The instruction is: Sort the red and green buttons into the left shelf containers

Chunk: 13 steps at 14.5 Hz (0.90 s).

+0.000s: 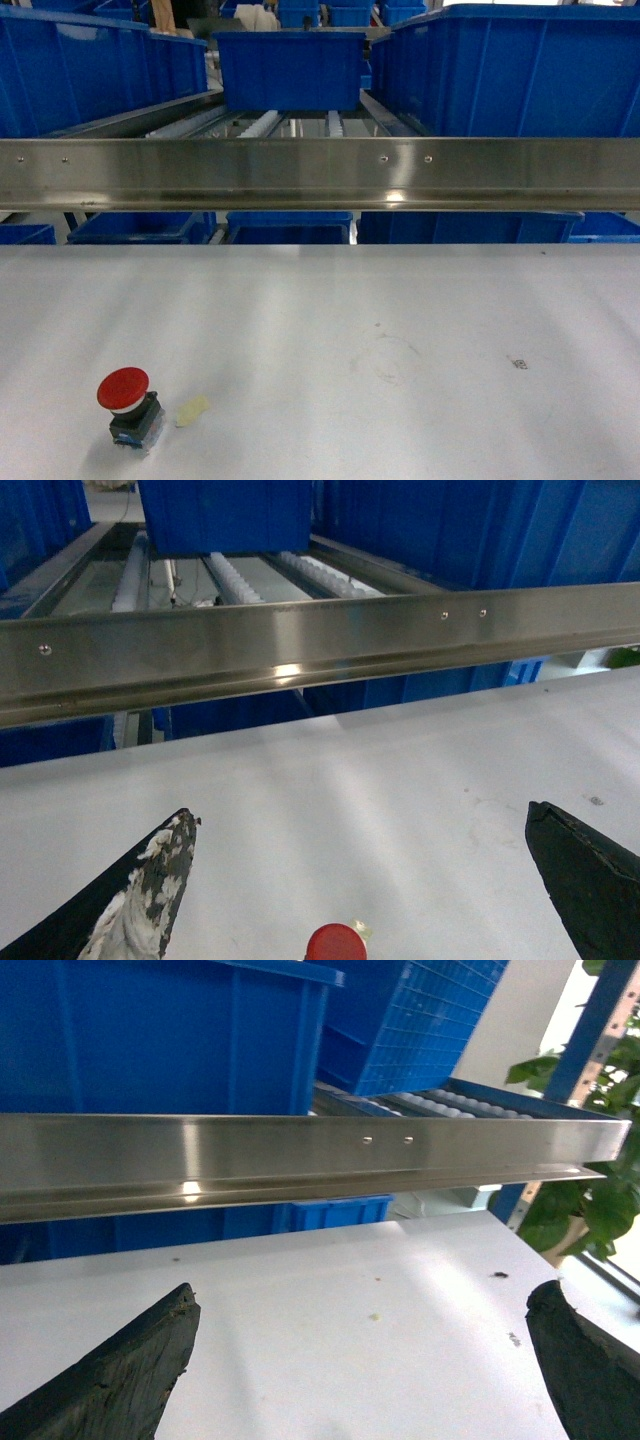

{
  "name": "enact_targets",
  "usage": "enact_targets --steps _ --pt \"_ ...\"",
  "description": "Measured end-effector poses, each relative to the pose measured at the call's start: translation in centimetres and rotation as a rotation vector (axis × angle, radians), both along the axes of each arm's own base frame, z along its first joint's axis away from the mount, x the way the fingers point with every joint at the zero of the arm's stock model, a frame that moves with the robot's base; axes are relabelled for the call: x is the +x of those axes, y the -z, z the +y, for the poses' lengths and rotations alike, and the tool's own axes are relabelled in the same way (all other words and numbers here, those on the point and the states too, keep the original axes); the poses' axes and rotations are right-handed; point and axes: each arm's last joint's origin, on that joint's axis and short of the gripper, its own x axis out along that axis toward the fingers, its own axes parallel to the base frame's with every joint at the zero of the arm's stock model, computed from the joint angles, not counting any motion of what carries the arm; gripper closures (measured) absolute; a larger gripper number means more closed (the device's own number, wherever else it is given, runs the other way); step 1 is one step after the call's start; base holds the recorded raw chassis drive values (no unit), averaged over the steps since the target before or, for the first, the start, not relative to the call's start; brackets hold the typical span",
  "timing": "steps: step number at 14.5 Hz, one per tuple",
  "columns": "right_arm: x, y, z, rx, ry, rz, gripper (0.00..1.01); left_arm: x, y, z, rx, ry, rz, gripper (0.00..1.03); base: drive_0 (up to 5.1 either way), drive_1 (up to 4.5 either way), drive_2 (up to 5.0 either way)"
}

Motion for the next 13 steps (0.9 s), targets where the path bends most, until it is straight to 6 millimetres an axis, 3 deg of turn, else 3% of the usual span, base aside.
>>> enact_targets --steps 3,4,9,11,13 --pt "1.7 1.2 -2.0 0.002 0.071 0.075 0.03 1.8 0.7 -0.2 0.036 -0.035 0.070 0.05 0.0 0.00 0.0" --pt "1.6 2.2 -2.2 0.011 0.067 0.161 0.03 1.7 0.9 -0.3 0.047 -0.032 0.082 0.05 0.0 0.00 0.0" --pt "1.9 2.2 -2.2 0.004 0.058 0.127 0.03 1.7 0.7 -0.3 0.055 -0.031 0.066 0.05 0.0 0.00 0.0" --pt "3.2 3.6 -2.7 0.004 0.106 0.145 0.03 1.7 0.7 -0.3 0.055 -0.031 0.065 0.05 0.0 0.00 0.0" --pt "4.1 6.4 -3.2 0.013 0.135 0.221 0.03 1.7 0.7 -0.3 0.056 -0.031 0.065 0.05 0.0 0.00 0.0"
